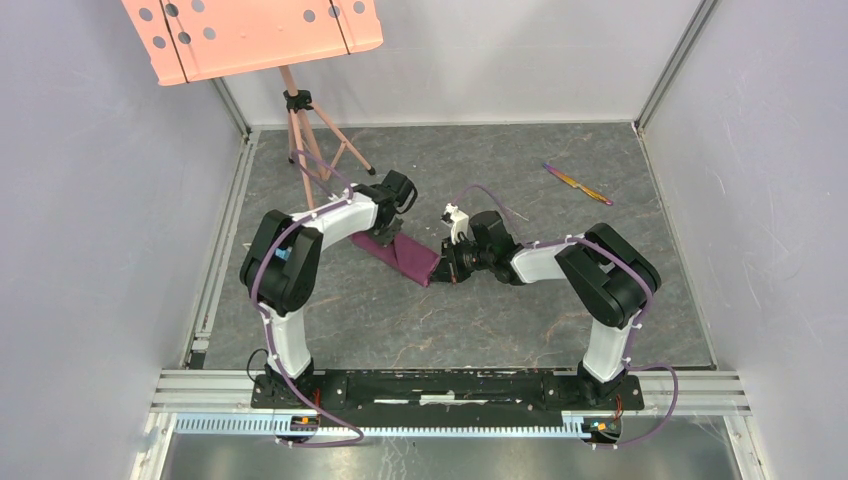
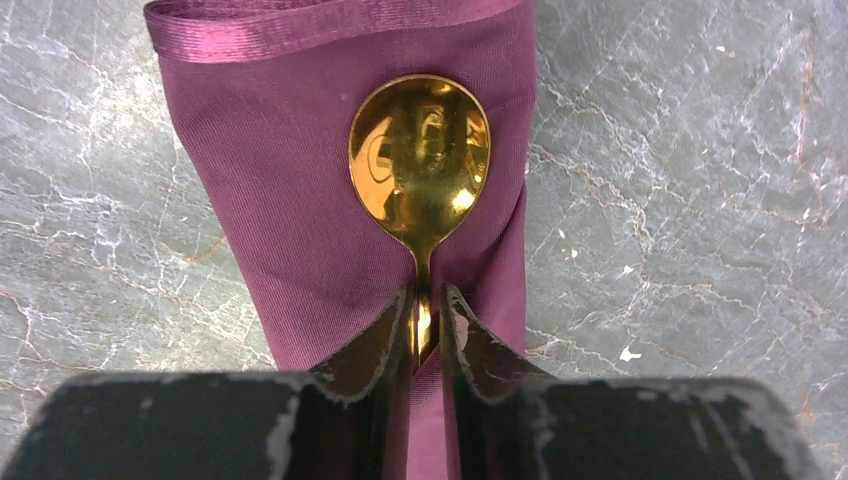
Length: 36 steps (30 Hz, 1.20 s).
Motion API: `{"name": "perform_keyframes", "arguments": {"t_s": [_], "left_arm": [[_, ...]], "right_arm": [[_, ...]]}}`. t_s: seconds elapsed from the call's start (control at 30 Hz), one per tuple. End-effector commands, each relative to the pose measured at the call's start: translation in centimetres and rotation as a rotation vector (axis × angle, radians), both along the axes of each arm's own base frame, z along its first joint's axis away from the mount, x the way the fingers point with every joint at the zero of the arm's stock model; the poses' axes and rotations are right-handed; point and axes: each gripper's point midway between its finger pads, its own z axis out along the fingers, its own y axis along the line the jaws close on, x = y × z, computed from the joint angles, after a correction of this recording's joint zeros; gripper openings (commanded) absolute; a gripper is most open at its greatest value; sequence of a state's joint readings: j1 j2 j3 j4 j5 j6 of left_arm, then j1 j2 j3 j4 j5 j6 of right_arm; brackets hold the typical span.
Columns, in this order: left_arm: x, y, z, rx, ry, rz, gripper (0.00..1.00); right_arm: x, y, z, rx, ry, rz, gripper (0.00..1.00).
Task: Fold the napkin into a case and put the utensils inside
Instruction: Insert the spoon into the folded napkin, then pick up the knife from the center of the board.
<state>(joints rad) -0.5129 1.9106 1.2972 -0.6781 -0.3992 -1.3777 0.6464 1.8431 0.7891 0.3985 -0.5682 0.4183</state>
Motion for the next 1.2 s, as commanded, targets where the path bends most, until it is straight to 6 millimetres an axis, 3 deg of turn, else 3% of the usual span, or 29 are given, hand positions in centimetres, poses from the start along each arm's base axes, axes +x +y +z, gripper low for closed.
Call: {"name": "perform_keyframes", "arguments": {"t_s": [0.0,0.13,0.3,0.4,0.53,0.73,0.83,0.97,1.07,1.17], "left_arm": [[1.2,-0.3,2.6,0.021,-0.068,-0.034,0.29],[0.5,-0.1,3.9,0.025,-0.069,-0.088,0.53],[-1.0,-0.6,7.2,-0.050,-0.135,-0.190,0.65],[-2.2,-1.7,9.7,-0.135,-0.195,-0.289,0.72],[-4.4,-3.3,12.1,-0.259,-0.248,-0.441,0.81],[-8.6,-8.0,16.9,-0.555,-0.428,-0.846,0.85],[-11.5,-9.6,19.2,-0.683,-0.511,-1.028,0.82],[-16.0,-9.6,21.0,-0.787,-0.570,-1.194,0.82],[-18.7,-8.6,21.4,-0.802,-0.599,-1.248,0.86],[-20.7,-8.7,23.0,-0.919,-0.656,-1.253,0.87]], "right_arm": [[0.7,1.1,1.6,0.037,-0.047,0.016,0.03],[0.4,0.7,3.1,0.040,-0.064,0.003,0.20],[-0.2,-0.7,5.0,0.001,-0.092,-0.014,0.35],[-0.6,-3.0,5.4,-0.100,-0.134,-0.037,0.44],[0.5,-7.2,6.3,-0.276,-0.254,-0.131,0.59],[8.1,-17.0,9.5,-0.614,-0.497,-0.463,0.88],[12.7,-21.5,11.0,-0.671,-0.502,-0.631,0.92],[18.3,-25.8,12.0,-0.711,-0.477,-0.732,0.95],[21.5,-28.9,11.2,-0.730,-0.418,-0.746,0.96],[24.8,-32.4,10.5,-0.718,-0.351,-0.725,0.96]]}}
